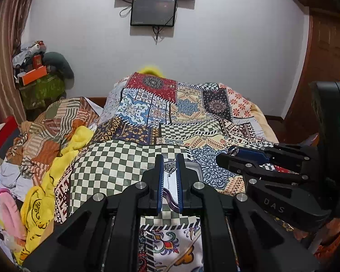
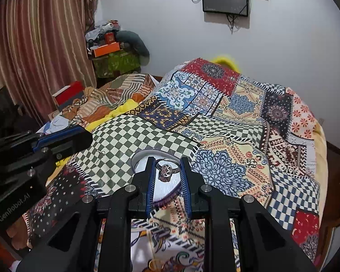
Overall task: Organize jewelry
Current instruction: 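Carry the silver ring in the right gripper over the purple heart tin, then open the right gripper to drop the silver ring into the tin, then move the right gripper to the gold ring beside the red bracelets, then close the right gripper on the gold ring and lift it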
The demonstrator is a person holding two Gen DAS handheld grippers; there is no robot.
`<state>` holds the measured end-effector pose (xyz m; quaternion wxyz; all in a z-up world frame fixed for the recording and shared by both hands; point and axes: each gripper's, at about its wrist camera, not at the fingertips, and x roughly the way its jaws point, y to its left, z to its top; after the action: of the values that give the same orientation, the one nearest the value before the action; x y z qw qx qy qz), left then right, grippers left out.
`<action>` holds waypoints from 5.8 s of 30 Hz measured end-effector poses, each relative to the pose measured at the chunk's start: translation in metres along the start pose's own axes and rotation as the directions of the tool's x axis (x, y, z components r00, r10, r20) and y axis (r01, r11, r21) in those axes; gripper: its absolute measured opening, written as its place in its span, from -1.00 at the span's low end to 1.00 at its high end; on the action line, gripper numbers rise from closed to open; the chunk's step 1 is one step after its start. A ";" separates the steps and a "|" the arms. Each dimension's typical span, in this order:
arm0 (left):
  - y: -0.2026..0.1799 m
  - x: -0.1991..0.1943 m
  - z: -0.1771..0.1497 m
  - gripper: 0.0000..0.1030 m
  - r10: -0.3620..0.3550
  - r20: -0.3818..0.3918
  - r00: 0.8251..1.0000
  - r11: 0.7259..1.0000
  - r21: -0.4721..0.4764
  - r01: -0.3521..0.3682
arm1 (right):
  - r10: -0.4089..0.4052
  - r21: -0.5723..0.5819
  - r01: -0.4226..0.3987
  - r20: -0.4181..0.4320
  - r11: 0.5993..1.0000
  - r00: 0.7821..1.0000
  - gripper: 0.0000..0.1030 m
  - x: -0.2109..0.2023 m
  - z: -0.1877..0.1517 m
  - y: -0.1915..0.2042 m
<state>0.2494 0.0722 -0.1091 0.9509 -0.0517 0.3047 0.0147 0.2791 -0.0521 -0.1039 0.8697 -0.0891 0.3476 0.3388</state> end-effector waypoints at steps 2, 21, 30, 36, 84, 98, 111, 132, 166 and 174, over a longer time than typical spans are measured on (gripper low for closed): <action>0.001 0.008 0.001 -0.82 0.000 -0.011 1.000 1.000 0.001 0.000 | 0.008 0.002 -0.008 -0.016 1.000 1.000 -0.63 0.008 0.001 -0.002; 0.011 0.086 -0.001 -0.82 -0.074 -0.189 0.979 0.997 -0.018 0.071 | 0.104 0.056 -0.095 -0.187 0.994 0.977 -0.63 0.071 -0.006 -0.029; 0.016 0.109 -0.003 -0.82 -0.119 -0.238 0.964 0.993 -0.048 0.111 | 0.146 0.040 -0.141 -0.208 0.989 0.967 -0.63 0.080 -0.004 -0.021; 0.023 0.115 -0.004 -0.82 -0.113 -0.255 0.960 0.993 -0.069 0.099 | 0.132 -0.009 -0.138 -0.239 0.990 0.962 -0.63 0.088 -0.008 -0.014; 0.005 -0.002 -0.022 -0.19 -0.035 -0.186 0.982 0.999 0.017 0.039 | -0.027 -0.054 0.023 -0.060 0.998 0.998 -0.24 -0.041 -0.017 0.003; -0.038 -0.034 -0.056 -0.19 -0.060 -0.191 0.980 0.993 0.091 0.078 | -0.050 0.026 0.051 -0.031 0.998 0.998 -0.24 -0.082 -0.059 -0.006; -0.055 -0.013 -0.085 -0.19 -0.067 -0.275 0.959 0.988 0.115 0.102 | -0.077 0.067 0.083 -0.091 0.994 0.993 -0.24 -0.077 -0.097 -0.028; -0.059 0.027 -0.101 -0.18 -0.110 -0.348 0.931 0.973 0.154 0.173 | -0.021 0.017 0.025 -0.193 1.000 0.981 -0.25 -0.027 -0.116 -0.029; -0.098 0.045 -0.100 -0.40 -0.158 -0.320 0.934 0.938 0.247 0.243 | 0.045 0.079 -0.034 -0.149 0.996 0.988 -0.61 -0.030 -0.115 -0.049; -0.103 0.042 -0.103 -0.65 -0.173 -0.304 0.937 0.929 0.264 0.258 | 0.046 0.083 -0.034 -0.146 0.996 0.988 -0.61 -0.032 -0.114 -0.050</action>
<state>0.2303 -0.0413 -0.2082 0.8918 0.0581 0.4248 -0.1445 0.2325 -0.1512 -0.1715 0.8375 -0.0720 0.4260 0.3344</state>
